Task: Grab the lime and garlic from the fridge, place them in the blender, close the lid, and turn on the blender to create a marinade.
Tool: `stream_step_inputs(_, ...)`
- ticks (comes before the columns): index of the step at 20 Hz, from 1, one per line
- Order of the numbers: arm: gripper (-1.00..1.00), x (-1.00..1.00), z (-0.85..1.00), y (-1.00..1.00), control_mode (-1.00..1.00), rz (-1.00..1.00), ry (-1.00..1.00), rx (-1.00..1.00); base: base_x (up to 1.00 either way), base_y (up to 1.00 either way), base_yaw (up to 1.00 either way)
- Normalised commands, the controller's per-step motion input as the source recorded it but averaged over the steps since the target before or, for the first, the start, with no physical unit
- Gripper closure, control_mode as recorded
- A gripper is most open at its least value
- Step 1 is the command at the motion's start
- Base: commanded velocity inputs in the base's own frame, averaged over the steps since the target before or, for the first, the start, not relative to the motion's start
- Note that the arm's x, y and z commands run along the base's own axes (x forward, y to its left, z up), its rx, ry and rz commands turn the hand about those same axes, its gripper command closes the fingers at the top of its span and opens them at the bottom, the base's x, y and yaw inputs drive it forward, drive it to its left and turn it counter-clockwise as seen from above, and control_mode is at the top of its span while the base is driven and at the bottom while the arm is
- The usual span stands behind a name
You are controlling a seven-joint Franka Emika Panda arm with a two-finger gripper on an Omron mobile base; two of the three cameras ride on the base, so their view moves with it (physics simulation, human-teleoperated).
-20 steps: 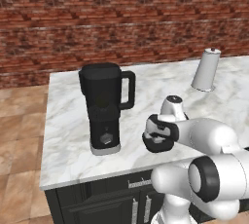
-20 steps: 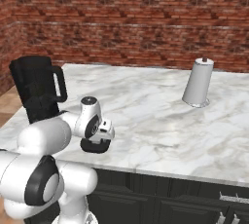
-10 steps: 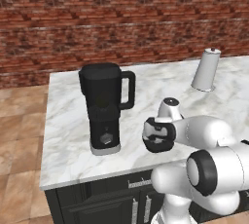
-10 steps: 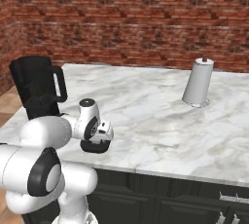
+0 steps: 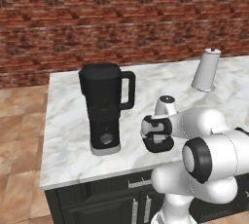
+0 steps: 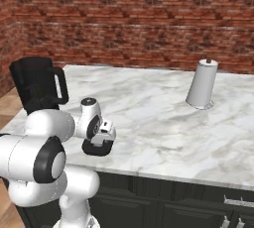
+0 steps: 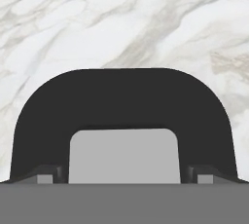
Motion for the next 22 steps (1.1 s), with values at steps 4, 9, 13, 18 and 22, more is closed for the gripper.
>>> stream_step_inputs(4, -1.00, -0.41, -0.41, 0.01, -1.00, 0.00, 0.00, 0.00, 0.00, 0.00, 0.00)
stream_step_inputs(9, 1.00, -0.09, -0.47, 0.10, -1.00, 0.00, 0.01, -0.02, 0.00, 0.00, 0.00)
stream_step_inputs(13, 1.00, 0.00, -0.33, 0.09, -1.00, 0.00, 0.00, 0.00, 0.00, 0.00, 0.00)
stream_step_inputs(18, 1.00, 0.00, -0.08, 0.00, -1.00, 0.00, 0.00, 0.00, 0.00, 0.00, 0.00)
stream_step_inputs(22, 1.00, -0.06, 0.13, -0.01, -1.00, 0.00, 0.00, 0.00, 0.00, 0.00, 0.00)
